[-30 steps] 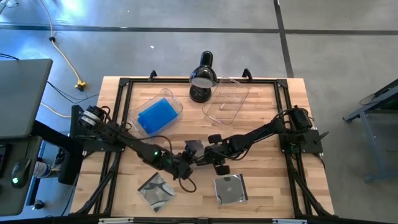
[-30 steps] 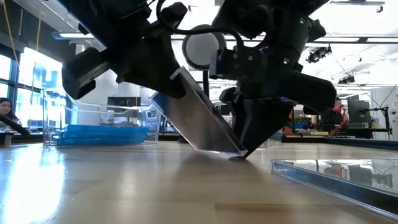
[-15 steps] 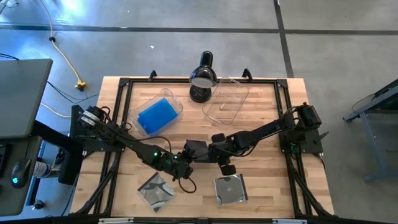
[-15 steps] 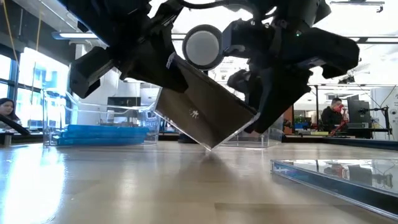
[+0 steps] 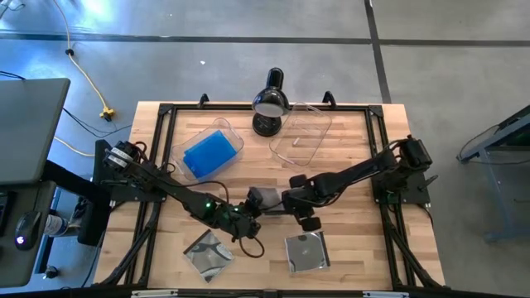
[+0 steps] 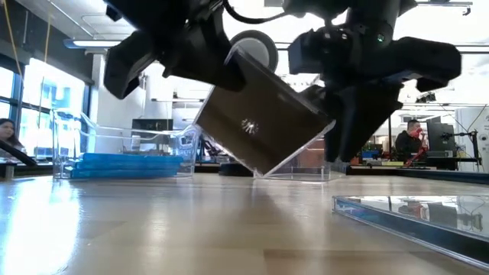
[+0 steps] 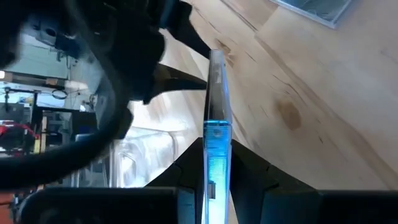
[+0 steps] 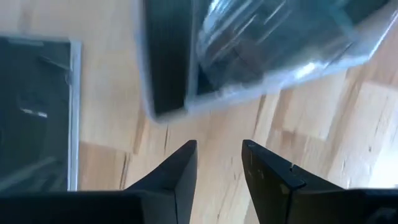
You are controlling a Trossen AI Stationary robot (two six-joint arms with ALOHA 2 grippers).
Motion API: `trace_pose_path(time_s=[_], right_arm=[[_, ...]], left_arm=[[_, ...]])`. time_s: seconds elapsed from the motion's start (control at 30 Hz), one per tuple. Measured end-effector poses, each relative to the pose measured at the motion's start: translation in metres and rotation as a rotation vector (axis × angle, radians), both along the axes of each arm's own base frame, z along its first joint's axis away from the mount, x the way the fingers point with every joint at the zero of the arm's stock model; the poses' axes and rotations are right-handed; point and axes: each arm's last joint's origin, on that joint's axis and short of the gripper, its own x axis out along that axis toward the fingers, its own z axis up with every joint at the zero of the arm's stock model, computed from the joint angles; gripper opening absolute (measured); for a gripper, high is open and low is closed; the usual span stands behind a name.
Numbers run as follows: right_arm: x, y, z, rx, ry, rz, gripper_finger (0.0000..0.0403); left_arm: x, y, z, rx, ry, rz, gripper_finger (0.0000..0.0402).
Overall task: Pick & place jewel cases by type
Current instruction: Put the center black CD case into the right transparent bin
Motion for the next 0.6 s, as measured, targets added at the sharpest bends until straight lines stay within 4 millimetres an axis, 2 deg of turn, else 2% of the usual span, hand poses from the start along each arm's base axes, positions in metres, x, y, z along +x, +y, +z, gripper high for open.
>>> trace_pose_path(time_s=[0.23,0.4,0.6], right_arm=[[-0.021,0.003,0.021,-0.115,0.033,-0.044,0.0124],[-0.050,0.006,0.053,-0.189,0.012,-0.124,0.0124],[-0.084,0.013,0.096,-0.163,-0.149,-0.269,0.0124]], left_arm=[[0.001,0.000,0.004,0.014,0.023,0.002,0.0055],[0.001,0.001,0.005,0.056,0.004,0.055,0.0034],[0.008,0.003,0.022,0.091,-0.074,0.144,0.0024]])
